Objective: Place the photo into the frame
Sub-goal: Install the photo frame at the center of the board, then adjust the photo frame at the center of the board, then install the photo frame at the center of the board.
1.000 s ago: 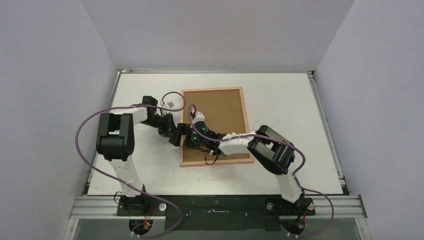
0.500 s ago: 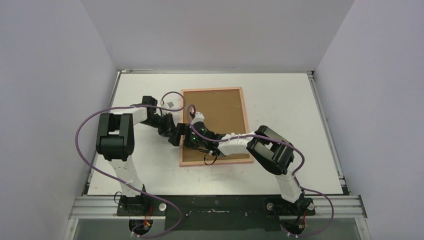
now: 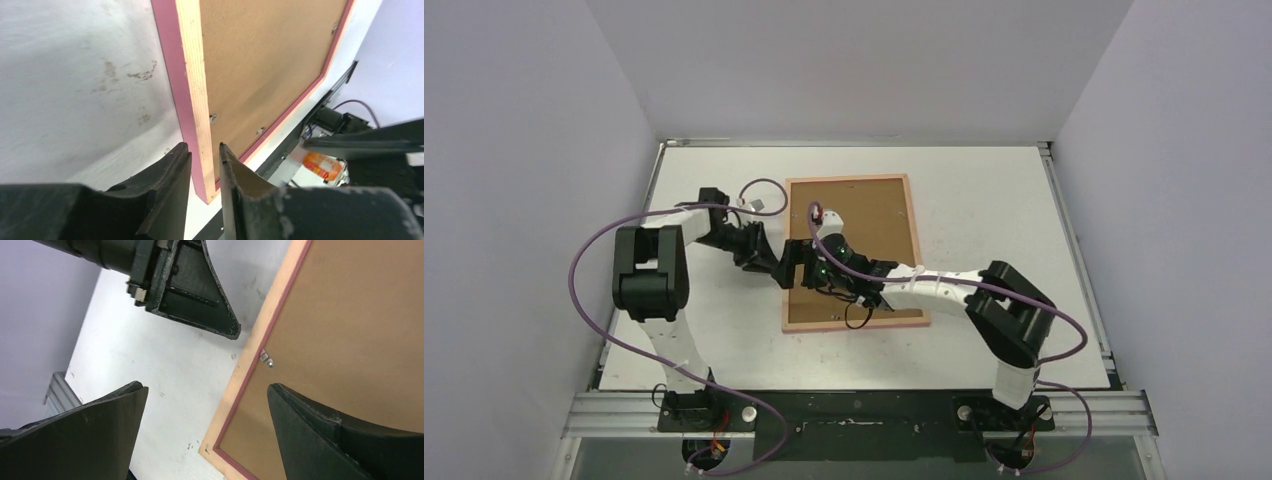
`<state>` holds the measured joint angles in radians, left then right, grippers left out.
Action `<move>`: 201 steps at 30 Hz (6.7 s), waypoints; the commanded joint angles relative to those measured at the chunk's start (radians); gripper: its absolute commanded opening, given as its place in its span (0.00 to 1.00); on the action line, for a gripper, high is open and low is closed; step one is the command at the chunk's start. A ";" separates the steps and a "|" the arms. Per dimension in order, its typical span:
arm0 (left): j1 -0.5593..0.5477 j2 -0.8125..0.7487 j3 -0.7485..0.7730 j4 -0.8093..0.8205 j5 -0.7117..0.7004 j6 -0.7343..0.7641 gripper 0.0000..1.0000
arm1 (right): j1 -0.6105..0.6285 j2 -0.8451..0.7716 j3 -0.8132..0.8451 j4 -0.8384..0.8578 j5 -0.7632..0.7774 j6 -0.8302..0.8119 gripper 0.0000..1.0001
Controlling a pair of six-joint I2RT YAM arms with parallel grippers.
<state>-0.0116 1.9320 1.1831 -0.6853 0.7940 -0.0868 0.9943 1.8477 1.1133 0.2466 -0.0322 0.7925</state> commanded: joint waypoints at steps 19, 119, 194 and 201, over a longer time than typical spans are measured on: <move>0.476 -0.063 0.340 -0.419 -0.085 0.259 0.80 | -0.018 0.449 0.867 -0.686 0.415 -0.320 0.87; -0.024 0.111 0.251 -0.108 -0.211 0.159 0.27 | -0.572 -0.727 -0.593 -0.569 0.068 0.153 0.90; 0.088 0.009 -0.054 0.026 -0.031 0.008 0.10 | -0.188 0.246 0.352 -0.102 -0.274 0.185 0.76; 0.091 0.020 -0.060 0.036 -0.043 -0.001 0.08 | -0.182 0.325 0.400 -0.073 -0.295 0.208 0.54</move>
<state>0.0795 1.9343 1.1297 -0.6834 0.7708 -0.0914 0.8112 2.1433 1.4471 0.0975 -0.3054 0.9737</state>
